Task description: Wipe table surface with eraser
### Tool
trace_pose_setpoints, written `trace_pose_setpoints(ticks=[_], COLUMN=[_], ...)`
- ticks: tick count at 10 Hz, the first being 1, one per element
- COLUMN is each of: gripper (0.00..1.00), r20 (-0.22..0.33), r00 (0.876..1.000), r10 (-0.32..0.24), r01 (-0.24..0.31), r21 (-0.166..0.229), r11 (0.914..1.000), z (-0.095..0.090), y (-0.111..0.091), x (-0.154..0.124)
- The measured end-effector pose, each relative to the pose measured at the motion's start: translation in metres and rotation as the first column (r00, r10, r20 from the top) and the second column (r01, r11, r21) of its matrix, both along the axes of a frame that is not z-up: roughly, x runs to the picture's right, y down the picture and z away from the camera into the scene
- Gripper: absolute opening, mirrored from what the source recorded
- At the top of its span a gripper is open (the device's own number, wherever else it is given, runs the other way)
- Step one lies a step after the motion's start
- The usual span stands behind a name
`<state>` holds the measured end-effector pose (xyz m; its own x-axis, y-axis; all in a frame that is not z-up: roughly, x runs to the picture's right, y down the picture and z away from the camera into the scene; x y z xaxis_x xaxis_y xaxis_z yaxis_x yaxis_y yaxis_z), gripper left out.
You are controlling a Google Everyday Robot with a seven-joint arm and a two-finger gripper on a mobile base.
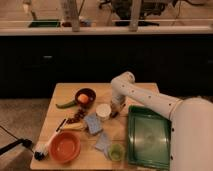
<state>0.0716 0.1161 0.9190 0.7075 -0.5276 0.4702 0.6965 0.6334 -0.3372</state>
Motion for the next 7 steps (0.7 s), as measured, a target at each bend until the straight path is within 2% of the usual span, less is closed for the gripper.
trace_pose_setpoints(ticks=[2,4,7], gripper=[0.0,0.0,0.0], r20=[-0.034,-0.091,-0.163], r00=[0.999,0.996,0.987], r10=[0.002,0.004,0.01], r01=[-0.002,-0.005,-0.01], r21=[-0.009,-0.013,0.001], r11=[1.0,0.9999,0.9999], z=[-0.002,0.001,0.011], y=[0.002,-0.001,-0.012], x=[0.017,0.042,0.063])
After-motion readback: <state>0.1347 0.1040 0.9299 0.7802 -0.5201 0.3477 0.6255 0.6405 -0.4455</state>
